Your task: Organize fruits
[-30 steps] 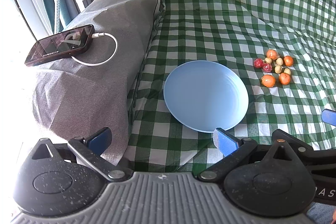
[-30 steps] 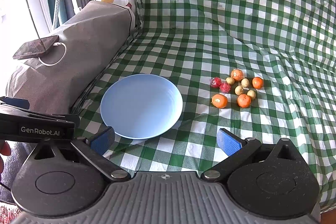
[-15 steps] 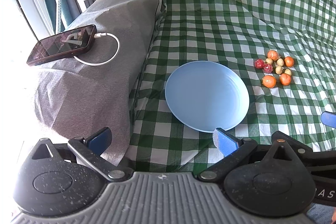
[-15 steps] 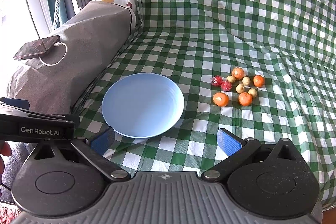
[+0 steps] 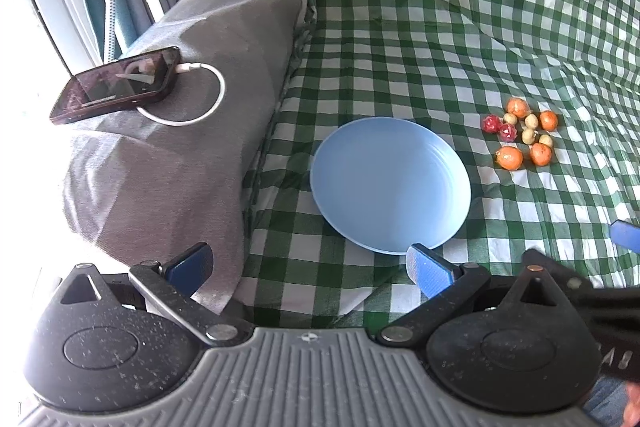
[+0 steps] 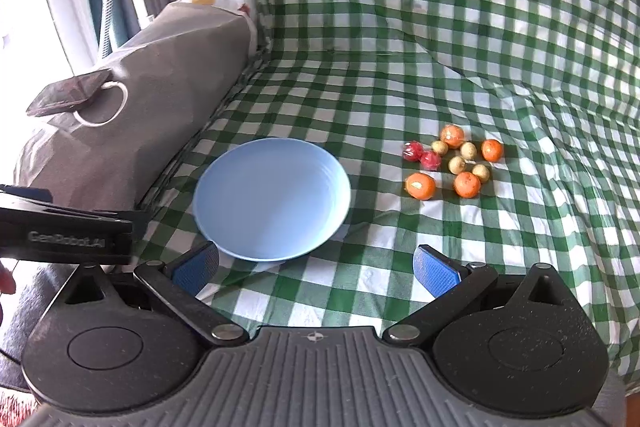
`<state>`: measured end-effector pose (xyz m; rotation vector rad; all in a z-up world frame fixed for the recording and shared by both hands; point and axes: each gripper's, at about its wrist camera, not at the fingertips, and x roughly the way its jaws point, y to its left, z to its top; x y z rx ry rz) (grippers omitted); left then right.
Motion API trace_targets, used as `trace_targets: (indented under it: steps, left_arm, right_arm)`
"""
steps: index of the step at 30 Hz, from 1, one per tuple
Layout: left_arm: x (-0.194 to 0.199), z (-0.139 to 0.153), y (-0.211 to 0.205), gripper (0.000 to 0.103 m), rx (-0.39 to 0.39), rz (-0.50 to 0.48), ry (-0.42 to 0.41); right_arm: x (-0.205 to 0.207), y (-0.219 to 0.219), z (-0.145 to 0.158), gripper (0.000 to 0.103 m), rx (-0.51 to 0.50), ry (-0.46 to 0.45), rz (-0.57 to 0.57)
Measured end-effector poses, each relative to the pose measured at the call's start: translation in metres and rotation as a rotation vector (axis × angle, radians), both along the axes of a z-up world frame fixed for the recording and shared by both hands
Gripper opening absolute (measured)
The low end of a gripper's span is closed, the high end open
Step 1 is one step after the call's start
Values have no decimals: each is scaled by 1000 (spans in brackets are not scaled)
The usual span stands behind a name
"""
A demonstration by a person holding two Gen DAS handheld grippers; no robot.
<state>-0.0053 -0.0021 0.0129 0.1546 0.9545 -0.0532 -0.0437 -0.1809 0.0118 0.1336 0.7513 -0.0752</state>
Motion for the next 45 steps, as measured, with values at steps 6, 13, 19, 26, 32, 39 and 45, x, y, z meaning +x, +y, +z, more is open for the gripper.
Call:
trace_targets:
  steps: [6,13,19,26,32,39,45]
  left_arm:
    - [20,-9,-40,103,3,-100,43]
    - [72,-28,-129,103,-37,-254,99]
    - [133,-70,-203,103,63,-398,111]
    - [177,-115,-228,103,102,-421,180]
    - [193,-137,-237,103,-10,-416,261]
    - [191,-153,-253,56,-50,-427,302]
    - [168,-137,-257,41,-41,-489,206]
  right_arm:
    - [3,-54,-18,102,2,-38,-170]
    - [40,-142,-74,102,-56,-13,-333]
    - [97,-191,-129,102,-59,34,-300]
    - [155,-199,-168,76,-37,16,-239]
    - [139,-200,-163,38,-108,-14,-309]
    - [103,-232,-177,51,-110,-27,-420]
    - [104,-225,-177,37,-119,-42,-397]
